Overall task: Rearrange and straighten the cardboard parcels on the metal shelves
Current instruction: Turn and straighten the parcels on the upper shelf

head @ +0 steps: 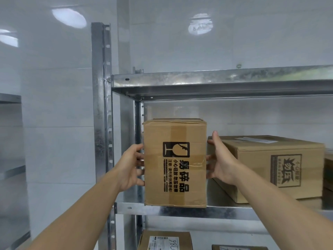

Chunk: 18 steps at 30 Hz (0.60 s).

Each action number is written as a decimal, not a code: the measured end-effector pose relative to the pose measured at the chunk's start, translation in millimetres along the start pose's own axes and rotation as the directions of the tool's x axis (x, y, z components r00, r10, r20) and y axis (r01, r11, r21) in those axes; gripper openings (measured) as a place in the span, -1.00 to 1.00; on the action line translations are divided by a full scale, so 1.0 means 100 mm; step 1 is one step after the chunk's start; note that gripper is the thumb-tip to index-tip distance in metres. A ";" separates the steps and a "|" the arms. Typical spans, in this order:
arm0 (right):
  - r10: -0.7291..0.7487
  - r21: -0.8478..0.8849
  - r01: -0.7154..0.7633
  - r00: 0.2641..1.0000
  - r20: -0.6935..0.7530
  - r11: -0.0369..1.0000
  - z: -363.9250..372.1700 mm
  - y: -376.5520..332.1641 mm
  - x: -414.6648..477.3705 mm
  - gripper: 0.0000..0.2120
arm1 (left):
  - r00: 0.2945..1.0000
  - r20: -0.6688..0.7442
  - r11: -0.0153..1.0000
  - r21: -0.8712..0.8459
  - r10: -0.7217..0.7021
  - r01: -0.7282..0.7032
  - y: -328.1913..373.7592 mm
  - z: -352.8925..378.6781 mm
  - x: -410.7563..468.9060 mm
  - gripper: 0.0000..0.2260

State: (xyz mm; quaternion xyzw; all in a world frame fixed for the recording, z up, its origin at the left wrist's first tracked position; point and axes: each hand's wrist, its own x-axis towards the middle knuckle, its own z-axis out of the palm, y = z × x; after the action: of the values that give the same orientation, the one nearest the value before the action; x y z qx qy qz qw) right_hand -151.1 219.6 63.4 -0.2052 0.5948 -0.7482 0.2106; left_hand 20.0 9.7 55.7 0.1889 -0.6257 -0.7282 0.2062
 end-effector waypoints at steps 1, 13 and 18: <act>0.000 0.000 0.000 1.000 -0.003 1.000 -0.01 0.02 0.02 -0.34 | 1.000 -0.005 1.000 0.005 -0.017 0.017 0.00 -0.01 0.01 -0.52; 0.048 -0.168 -0.050 0.999 -0.015 0.985 0.18 -0.72 0.03 -0.18 | 0.981 -0.157 0.976 0.205 0.110 -0.077 0.91 0.17 0.08 -0.48; 0.168 -0.356 -0.174 0.985 -0.049 0.918 0.34 -0.95 0.03 -0.39 | 0.984 -0.157 0.896 0.444 0.089 -0.010 1.15 0.41 0.13 -0.69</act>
State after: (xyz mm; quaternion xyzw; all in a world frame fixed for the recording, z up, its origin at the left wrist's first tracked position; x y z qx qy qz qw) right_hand -141.1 210.3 163.2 -0.1811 0.7388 -0.6074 0.2291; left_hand -5.5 21.5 174.9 0.2773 -0.7585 -0.5428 0.2303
